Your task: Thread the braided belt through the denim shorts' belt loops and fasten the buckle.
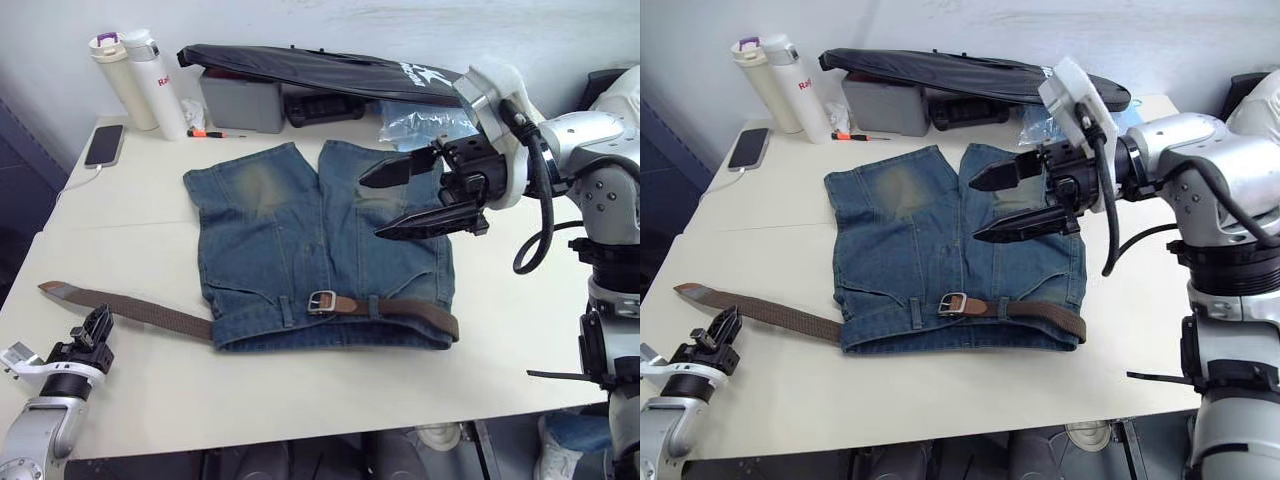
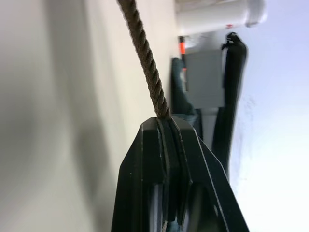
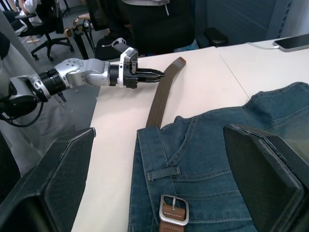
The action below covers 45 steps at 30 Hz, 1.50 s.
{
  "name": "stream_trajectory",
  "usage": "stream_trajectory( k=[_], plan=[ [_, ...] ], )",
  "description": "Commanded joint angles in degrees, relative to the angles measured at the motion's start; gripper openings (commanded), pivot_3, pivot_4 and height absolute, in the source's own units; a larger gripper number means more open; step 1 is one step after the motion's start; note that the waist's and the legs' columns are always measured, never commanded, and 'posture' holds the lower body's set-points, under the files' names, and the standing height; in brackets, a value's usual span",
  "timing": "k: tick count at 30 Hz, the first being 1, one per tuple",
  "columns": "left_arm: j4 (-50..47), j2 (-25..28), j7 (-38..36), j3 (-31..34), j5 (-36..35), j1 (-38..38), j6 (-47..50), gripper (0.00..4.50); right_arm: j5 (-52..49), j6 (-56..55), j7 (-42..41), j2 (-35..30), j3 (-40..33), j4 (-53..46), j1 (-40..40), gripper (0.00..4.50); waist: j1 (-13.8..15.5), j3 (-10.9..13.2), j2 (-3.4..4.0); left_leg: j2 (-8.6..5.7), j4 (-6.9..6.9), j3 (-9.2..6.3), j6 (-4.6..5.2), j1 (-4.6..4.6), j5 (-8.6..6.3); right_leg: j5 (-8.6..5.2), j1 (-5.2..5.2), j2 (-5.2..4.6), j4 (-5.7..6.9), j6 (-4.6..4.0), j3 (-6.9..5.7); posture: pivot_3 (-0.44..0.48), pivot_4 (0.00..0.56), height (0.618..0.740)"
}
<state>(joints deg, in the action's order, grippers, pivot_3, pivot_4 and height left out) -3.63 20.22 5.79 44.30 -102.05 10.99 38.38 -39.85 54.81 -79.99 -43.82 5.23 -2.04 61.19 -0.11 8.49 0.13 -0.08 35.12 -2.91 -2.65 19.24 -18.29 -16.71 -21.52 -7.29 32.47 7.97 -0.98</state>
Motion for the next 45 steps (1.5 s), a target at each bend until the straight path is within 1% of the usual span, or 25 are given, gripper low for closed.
stream_trajectory(
  k=[1,2,4,6,8,11,12,14,15,16,17,20,22,23,24,26,29,31,34,39,43,45],
  plan=[
    [-7.3,3.3,-6.6,-1.8,6.8,1.6,0.5,0.01,-1.0,-0.3,0.1,-0.9,-1.7,-1.5,1.0,4.50,0.0,0.0,0.00,0.00,-0.01,0.00,-0.01,0.00,0.00,0.00,0.00,0.01,-0.02,0.00,0.00,0.000,0.150,0.740],
    [-10.1,4.5,-9.9,-3.9,10.9,3.0,0.9,0.01,-0.9,-0.4,0.1,-0.9,-1.6,-1.6,0.9,4.50,0.0,0.0,0.00,0.00,-0.02,0.00,-0.01,0.00,0.00,-0.01,-0.01,0.01,-0.01,-0.01,-0.01,0.000,0.150,0.740],
    [-15.0,6.7,-15.6,-8.8,21.6,5.3,-1.0,0.01,-0.5,-0.5,0.2,-1.0,-1.2,-1.5,0.7,4.50,-0.1,0.0,0.05,0.00,-0.05,0.06,-0.03,0.00,-0.03,-0.04,-0.01,0.04,-0.07,-0.08,0.01,0.000,0.150,0.740],
    [-17.9,6.8,-19.6,-11.7,30.1,5.5,-5.8,0.01,-0.2,-0.7,0.1,-1.0,-0.6,-2.0,0.2,4.50,-0.1,0.0,0.15,-0.03,-0.05,0.20,0.03,0.00,-0.06,-0.26,-0.01,0.02,-0.14,-0.48,0.11,0.000,0.150,0.740],
    [-19.3,6.1,-19.8,-12.3,35.8,3.7,-10.3,0.01,0.0,-0.8,0.0,-1.1,-0.3,-2.4,-0.3,4.50,0.1,0.0,0.17,-0.05,-0.05,0.24,0.06,0.00,-0.07,-0.33,-0.01,0.01,-0.16,-0.61,0.16,0.000,0.150,0.740],
    [-22.0,7.2,-19.2,-15.5,47.1,1.4,-14.8,0.01,0.4,-1.1,0.3,-0.8,0.2,-2.6,-0.8,4.50,0.1,0.0,0.12,0.02,-0.04,0.21,0.07,0.02,-0.08,-0.29,-0.01,0.08,-0.17,-0.54,0.13,0.000,0.150,0.740],
    [-22.9,8.3,-19.5,-17.4,51.6,0.9,-15.9,0.01,0.4,-1.1,0.4,-0.8,0.2,-2.6,-0.8,4.50,0.1,0.0,0.13,0.02,-0.04,0.22,0.07,0.02,-0.07,-0.16,-0.01,0.07,-0.16,-0.31,0.14,0.000,0.150,0.740],
    [-24.8,10.6,-20.1,-21.4,59.7,-0.2,-17.9,0.01,0.4,-1.2,0.4,-0.8,0.4,-2.4,-0.8,4.50,0.1,0.0,0.15,0.01,-0.04,0.23,0.07,0.02,-0.08,-0.11,-0.01,0.07,-0.16,-0.21,0.14,0.000,0.150,0.740],
    [-25.7,12.8,-20.1,-24.1,66.1,-1.0,-19.9,0.01,0.5,-1.3,0.5,-0.9,0.4,-2.4,-0.8,4.50,0.1,0.0,0.15,0.01,-0.04,0.23,0.07,0.01,-0.07,-0.10,-0.01,0.08,-0.16,-0.19,0.15,0.000,0.150,0.740],
    [-26.2,14.9,-21.4,-27.0,70.8,-2.1,-21.4,0.01,0.6,-1.4,0.6,-0.9,0.4,-2.3,-0.8,4.50,0.1,0.0,0.15,0.00,-0.04,0.23,0.07,0.01,-0.07,-0.10,-0.02,0.08,-0.15,-0.20,0.14,0.000,0.150,0.740],
    [-26.5,16.2,-22.3,-28.9,73.9,-2.8,-22.4,0.01,0.7,-1.4,0.7,-1.0,0.4,-2.4,-0.9,4.50,0.1,0.0,0.15,0.00,-0.05,0.23,0.07,0.03,-0.08,-0.11,-0.01,0.09,-0.18,-0.21,0.14,0.000,0.150,0.740],
    [-26.3,24.1,-25.9,-37.4,89.7,-5.8,-27.8,0.01,0.7,-1.4,1.4,-1.3,0.2,-3.3,-2.1,4.50,0.1,0.0,0.20,0.00,-0.06,0.23,0.10,0.03,-0.09,-0.11,-0.03,0.09,-0.17,-0.22,0.14,0.000,0.150,0.740],
    [-25.6,28.3,-28.0,-42.0,98.4,-8.0,-31.3,0.01,0.7,-1.1,1.8,-1.7,0.1,-4.1,-2.9,4.50,0.1,0.1,0.25,0.01,-0.10,0.24,0.12,0.04,-0.10,-0.12,-0.04,0.09,-0.16,-0.22,0.14,0.000,0.150,0.740],
    [-24.8,31.1,-29.5,-45.1,104.1,-9.5,-33.6,0.01,0.6,-1.0,2.0,-2.1,0.0,-4.7,-3.4,4.50,0.1,0.1,0.27,0.02,-0.13,0.25,0.12,0.05,-0.10,-0.13,-0.08,0.10,-0.17,-0.25,0.14,0.000,0.150,0.740],
    [-24.0,33.0,-30.4,-47.2,108.5,-10.8,-35.6,0.01,0.4,-0.8,2.2,-2.4,-0.3,-5.3,-3.9,4.50,0.1,0.1,0.34,0.01,-0.15,0.24,0.13,0.05,-0.11,-0.13,-0.09,0.11,-0.16,-0.24,0.12,0.000,0.150,0.740],
    [-22.5,34.8,-31.6,-49.8,113.7,-13.3,-38.5,0.01,0.3,-0.6,2.9,-3.0,-0.7,-6.0,-4.7,4.50,0.1,0.1,0.54,0.00,-0.18,0.29,0.20,0.08,-0.14,-0.13,-0.09,0.09,-0.22,-0.24,0.15,0.000,0.150,0.740],
    [-20.2,34.9,-32.7,-50.8,117.1,-16.0,-41.5,0.01,0.1,-0.5,3.7,-3.7,-1.3,-6.9,-5.8,4.50,0.0,0.2,0.65,0.05,-0.19,0.34,0.32,0.08,-0.21,-0.10,-0.12,0.10,-0.24,-0.19,0.14,0.000,0.150,0.740],
    [-18.6,34.0,-33.3,-50.6,117.3,-17.0,-42.5,0.01,0.0,-0.7,4.3,-4.2,-1.4,-7.5,-6.5,4.50,0.0,0.2,0.67,0.08,-0.19,0.38,0.35,0.07,-0.23,-0.10,-0.12,0.10,-0.23,-0.18,0.12,0.000,0.150,0.740],
    [-17.4,31.8,-34.1,-49.0,115.0,-17.5,-42.2,0.01,2.8,-3.0,6.2,-4.4,-0.2,-7.9,-7.4,4.50,0.1,0.2,0.72,0.10,-0.17,0.39,0.40,0.07,-0.25,-0.05,-0.12,0.09,0.00,-0.10,0.01,0.000,0.150,0.740],
    [-17.4,28.7,-36.5,-47.6,112.2,-18.8,-40.0,0.01,10.3,-9.2,7.7,-5.2,5.1,-11.0,-9.8,4.50,0.1,0.3,0.64,0.10,-0.03,0.44,0.45,0.08,-0.26,0.07,-0.10,0.08,-0.05,0.13,-0.07,0.000,0.150,0.740],
    [-19.0,26.2,-38.5,-47.1,109.9,-19.5,-36.4,0.01,10.8,-5.8,13.2,-1.3,7.5,-15.0,-11.0,4.50,0.1,0.3,0.66,0.10,-0.01,0.41,0.49,0.05,-0.22,0.10,-0.10,0.08,-0.04,0.19,-0.08,0.000,0.150,0.740],
    [-19.5,25.3,-39.7,-47.1,108.8,-19.8,-34.6,0.01,12.7,-5.1,15.7,-0.4,10.3,-17.8,-13.1,4.50,0.1,0.3,0.65,0.15,-0.01,0.36,0.46,0.02,-0.19,0.12,-0.10,0.12,0.03,0.23,-0.11,0.000,0.150,0.740]
  ],
)
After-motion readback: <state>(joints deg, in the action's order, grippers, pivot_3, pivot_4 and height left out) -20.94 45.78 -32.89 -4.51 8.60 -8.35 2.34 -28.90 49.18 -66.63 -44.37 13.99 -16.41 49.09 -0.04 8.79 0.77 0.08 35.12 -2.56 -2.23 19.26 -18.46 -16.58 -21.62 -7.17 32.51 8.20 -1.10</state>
